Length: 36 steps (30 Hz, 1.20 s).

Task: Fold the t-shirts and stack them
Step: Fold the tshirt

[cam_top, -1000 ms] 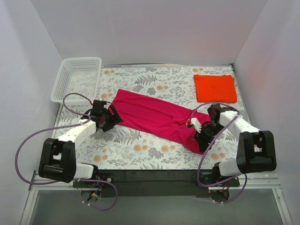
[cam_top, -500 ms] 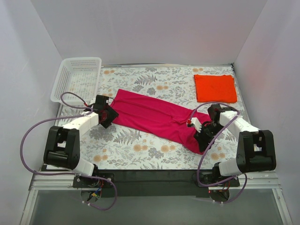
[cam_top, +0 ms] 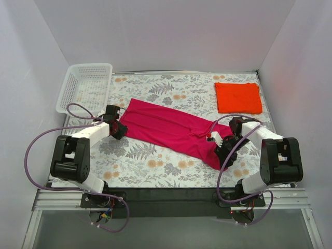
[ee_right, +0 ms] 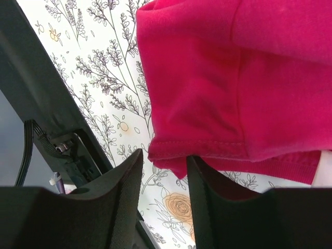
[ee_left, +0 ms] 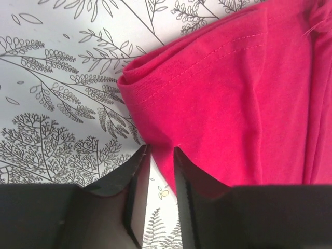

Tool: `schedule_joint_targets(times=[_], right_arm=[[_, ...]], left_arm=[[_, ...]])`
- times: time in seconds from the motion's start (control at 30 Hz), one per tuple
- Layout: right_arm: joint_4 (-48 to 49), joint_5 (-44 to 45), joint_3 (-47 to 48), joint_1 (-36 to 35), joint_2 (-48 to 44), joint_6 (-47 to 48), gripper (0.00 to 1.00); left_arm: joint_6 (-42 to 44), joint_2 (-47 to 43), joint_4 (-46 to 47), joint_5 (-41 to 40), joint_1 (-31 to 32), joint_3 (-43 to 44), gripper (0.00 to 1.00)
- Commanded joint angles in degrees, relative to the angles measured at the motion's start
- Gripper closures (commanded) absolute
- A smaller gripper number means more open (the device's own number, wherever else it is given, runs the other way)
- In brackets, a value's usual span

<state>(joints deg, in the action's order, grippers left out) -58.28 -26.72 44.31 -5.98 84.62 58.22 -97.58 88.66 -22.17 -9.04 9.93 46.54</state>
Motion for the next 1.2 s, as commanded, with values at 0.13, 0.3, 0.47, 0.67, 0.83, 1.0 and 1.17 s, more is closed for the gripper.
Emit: schedule_joint_targets(times=[0.13, 0.3, 0.47, 0.67, 0.83, 1.0, 1.17], right_arm=[[-0.4, -3.2, 2.2, 0.3, 2.3, -0.6, 0.78], [-0.7, -2.5, 1.9, 0.2, 1.3, -0.6, 0.99], [-1.0, -0.4, 1.8, 0.6, -0.4, -0.5, 0.99], [-3.0, 2.1, 3.2, 3.7, -1.9, 1.4, 0.99], [-4.5, 4.0, 3.5, 7.6, -1.7, 4.0, 0.99], [-5.4, 5.7, 2.7, 9.8, -1.7, 6.5, 0.99], [-5.8, 8.0, 2.5, 12.0, -1.6, 8.2, 0.99]], left_arm=[[-0.3, 1.9, 1.6, -0.5, -0.7, -0.2, 0.83], [0.3, 1.6, 2.0, -0.7, -0.9, -0.3, 0.91], [-0.2, -0.4, 1.9, -2.0, -1.0, -1.5, 1.0], [-0.6, -2.3, 1.9, -2.6, -1.2, -3.4, 1.0], [-0.9, -3.8, 1.6, -3.1, -1.8, -4.6, 1.0], [-0.9, -5.7, 0.9, -4.3, -2.5, -4.8, 1.0], [-1.0, -7.6, 0.5, -5.0, -3.1, -5.1, 1.0]])
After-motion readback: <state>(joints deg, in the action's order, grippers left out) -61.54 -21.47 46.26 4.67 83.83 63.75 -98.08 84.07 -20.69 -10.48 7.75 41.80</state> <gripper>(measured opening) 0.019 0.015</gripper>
